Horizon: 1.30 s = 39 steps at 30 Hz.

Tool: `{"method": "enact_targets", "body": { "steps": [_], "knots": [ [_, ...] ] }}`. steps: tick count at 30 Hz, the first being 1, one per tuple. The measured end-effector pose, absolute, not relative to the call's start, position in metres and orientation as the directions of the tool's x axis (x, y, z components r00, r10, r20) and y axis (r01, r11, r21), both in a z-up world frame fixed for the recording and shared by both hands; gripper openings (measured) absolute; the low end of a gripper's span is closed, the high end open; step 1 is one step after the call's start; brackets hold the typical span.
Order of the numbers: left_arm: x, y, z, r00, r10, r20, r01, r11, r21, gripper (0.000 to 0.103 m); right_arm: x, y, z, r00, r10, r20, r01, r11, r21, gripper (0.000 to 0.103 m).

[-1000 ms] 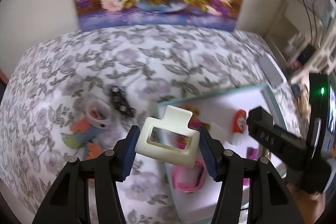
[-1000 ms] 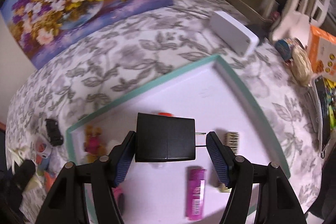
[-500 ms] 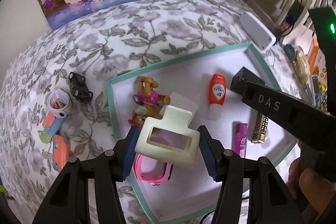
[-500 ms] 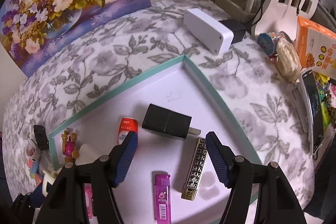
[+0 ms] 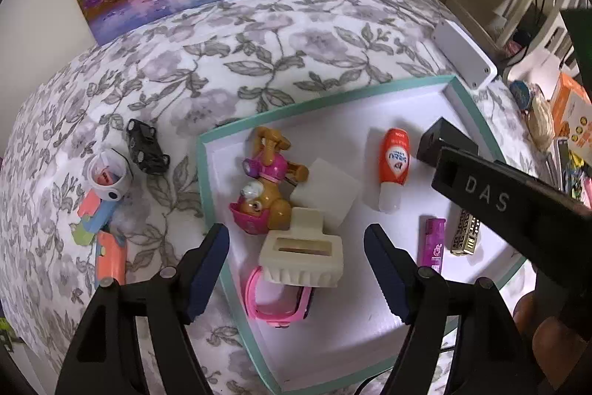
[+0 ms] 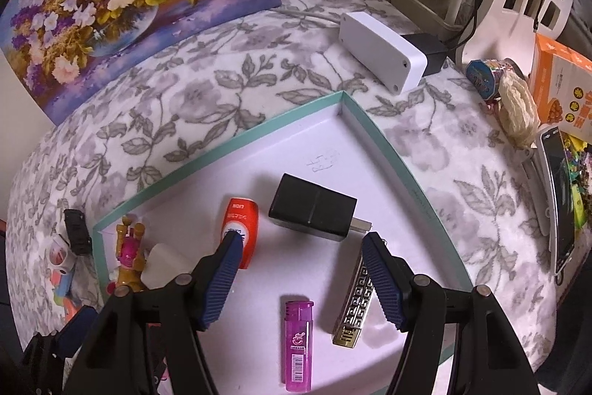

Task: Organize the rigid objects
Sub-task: 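Carry the hair clip and black charger into the tray and open both tools, then move both tools back over the remaining items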

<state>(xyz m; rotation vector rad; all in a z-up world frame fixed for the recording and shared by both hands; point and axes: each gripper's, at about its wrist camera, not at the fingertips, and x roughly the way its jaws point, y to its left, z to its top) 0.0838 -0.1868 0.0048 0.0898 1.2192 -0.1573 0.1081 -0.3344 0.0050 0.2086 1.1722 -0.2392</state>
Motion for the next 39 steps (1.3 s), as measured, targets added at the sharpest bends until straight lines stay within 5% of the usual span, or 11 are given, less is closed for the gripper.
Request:
{"method": "enact_targets", "body": {
  "steps": [4, 24, 30, 39],
  "knots": [
    [0.087, -0.172, 0.014, 0.359, -0.08, -0.93, 0.12, 0.992, -0.039, 0.09, 0.107, -0.329, 0.012, 0.386, -0.077, -0.919, 0.277, 0.96, 0.036, 0.071],
    [0.105, -0.052, 0.008, 0.356, 0.017, -0.934, -0.279, 0.956, -0.089, 0.091, 0.107, -0.28, 0.008, 0.376, -0.053, -0.925, 0.151, 0.988, 0.005, 0.079],
    [0.105, -0.036, 0.007, 0.361, 0.032, -0.932, -0.32, 0.943, -0.092, 0.091, 0.106, -0.263, 0.01, 0.392, -0.033, -0.919, 0.127, 0.992, 0.018, 0.103],
    [0.106, -0.011, 0.009, 0.367, 0.041, -0.929, -0.369, 0.923, -0.105, 0.091, 0.104, -0.249, 0.011, 0.401, -0.014, -0.916, 0.12, 0.992, 0.037, 0.103]
  ]
}}
